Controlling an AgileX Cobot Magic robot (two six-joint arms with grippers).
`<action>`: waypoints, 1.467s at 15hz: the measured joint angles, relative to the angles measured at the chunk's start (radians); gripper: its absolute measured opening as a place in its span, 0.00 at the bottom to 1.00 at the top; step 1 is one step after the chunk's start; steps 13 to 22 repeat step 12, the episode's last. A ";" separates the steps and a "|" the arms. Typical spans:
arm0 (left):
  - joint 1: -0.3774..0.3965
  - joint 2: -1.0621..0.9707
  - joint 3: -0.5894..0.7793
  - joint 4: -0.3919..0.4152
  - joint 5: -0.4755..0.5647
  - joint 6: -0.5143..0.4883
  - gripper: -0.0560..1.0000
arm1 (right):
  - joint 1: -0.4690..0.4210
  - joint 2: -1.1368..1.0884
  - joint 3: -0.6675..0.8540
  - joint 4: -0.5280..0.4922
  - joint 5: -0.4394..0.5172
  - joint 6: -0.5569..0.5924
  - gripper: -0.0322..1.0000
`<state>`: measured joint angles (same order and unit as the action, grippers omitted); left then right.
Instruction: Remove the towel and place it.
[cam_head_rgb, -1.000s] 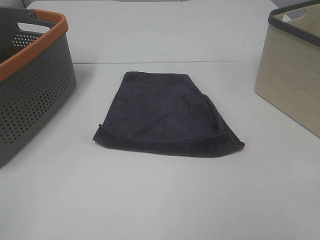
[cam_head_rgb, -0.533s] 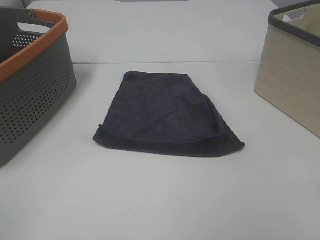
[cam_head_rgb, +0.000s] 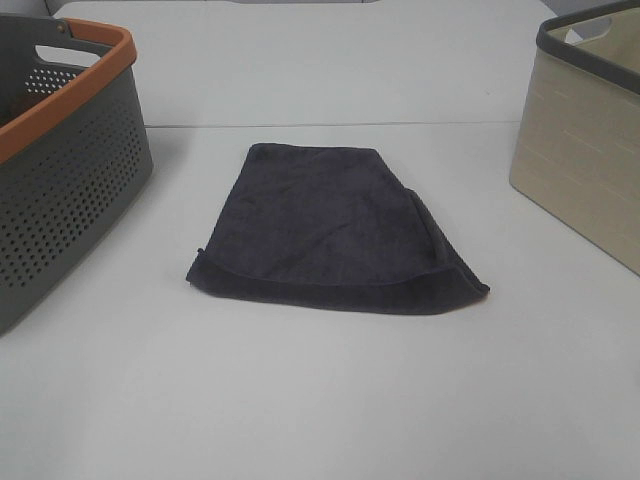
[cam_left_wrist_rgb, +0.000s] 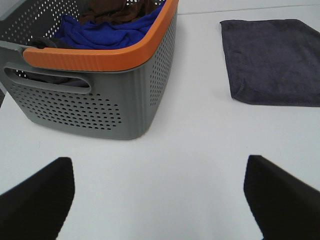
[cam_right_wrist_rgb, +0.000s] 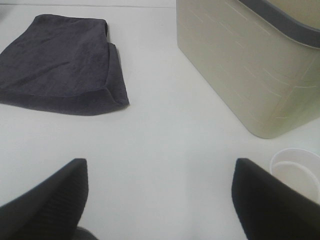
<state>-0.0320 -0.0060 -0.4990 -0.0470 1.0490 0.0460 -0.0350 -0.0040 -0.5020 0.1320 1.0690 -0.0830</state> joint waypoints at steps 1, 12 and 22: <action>0.000 0.000 0.000 -0.011 0.000 0.000 0.87 | 0.000 0.000 0.000 -0.019 0.000 0.000 0.72; 0.053 0.000 0.000 -0.023 -0.001 0.000 0.87 | 0.000 0.000 0.000 -0.039 0.000 0.000 0.72; 0.053 0.000 0.000 -0.023 -0.001 0.000 0.87 | 0.000 0.000 0.000 -0.039 0.000 0.000 0.72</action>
